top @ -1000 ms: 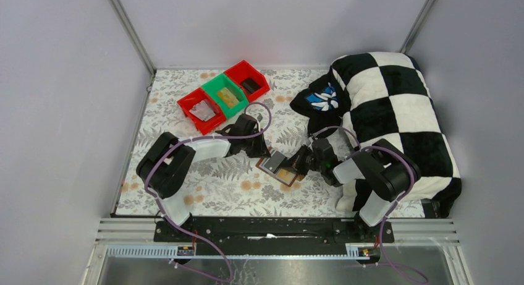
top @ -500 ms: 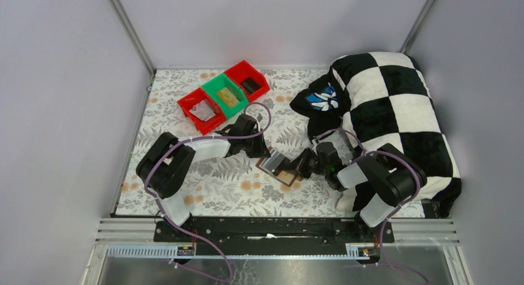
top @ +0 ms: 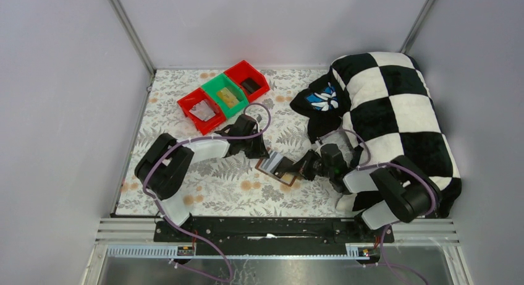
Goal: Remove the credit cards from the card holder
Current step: Remove the credit card from the card holder.
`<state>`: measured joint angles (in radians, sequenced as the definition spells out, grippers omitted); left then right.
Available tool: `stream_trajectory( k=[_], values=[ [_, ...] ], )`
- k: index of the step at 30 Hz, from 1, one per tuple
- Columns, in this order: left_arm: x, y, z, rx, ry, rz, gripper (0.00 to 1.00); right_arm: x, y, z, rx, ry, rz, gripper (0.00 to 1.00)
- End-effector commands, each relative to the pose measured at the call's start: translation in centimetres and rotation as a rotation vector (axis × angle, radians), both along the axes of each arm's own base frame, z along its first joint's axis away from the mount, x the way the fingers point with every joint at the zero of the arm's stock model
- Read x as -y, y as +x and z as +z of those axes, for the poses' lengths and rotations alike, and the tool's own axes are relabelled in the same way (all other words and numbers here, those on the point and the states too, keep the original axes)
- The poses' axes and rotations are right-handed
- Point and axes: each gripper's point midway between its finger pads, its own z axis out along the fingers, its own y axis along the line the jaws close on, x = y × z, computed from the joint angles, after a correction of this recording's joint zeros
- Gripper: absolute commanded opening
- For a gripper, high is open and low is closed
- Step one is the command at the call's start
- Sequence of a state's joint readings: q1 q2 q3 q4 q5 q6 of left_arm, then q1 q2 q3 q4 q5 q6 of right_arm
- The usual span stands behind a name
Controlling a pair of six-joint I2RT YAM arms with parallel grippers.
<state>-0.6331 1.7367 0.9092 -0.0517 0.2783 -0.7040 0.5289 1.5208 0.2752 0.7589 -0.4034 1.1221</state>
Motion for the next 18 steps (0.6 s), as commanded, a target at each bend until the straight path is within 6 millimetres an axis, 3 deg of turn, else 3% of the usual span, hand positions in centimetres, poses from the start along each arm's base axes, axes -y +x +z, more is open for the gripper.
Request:
stream_trajectory(
  k=[1,2,5,11,18],
  values=[
    [-4.7,-3.4,-3.3,-0.117,0.218,0.0,0.0,1.1,-0.6,0.5,0.035,-0.063,0.022,0.0],
    [-4.6,-3.2,-2.7,-0.107,0.216,0.002,0.0,1.2,-0.8,0.6,0.041,-0.074,0.029,0.0],
    [-4.2,-2.4,-0.9,-0.076,0.203,-0.004,0.16,1.5,-1.2,0.9,0.053,-0.101,0.052,0.0],
    [-3.8,-1.6,3.4,-0.004,0.162,-0.02,0.37,1.7,-1.4,2.2,0.088,-0.128,0.087,0.0],
    [-4.1,-3.0,9.1,0.02,-0.021,-0.091,0.52,0.6,-0.5,5.6,0.208,-0.085,0.139,0.0]
  ],
)
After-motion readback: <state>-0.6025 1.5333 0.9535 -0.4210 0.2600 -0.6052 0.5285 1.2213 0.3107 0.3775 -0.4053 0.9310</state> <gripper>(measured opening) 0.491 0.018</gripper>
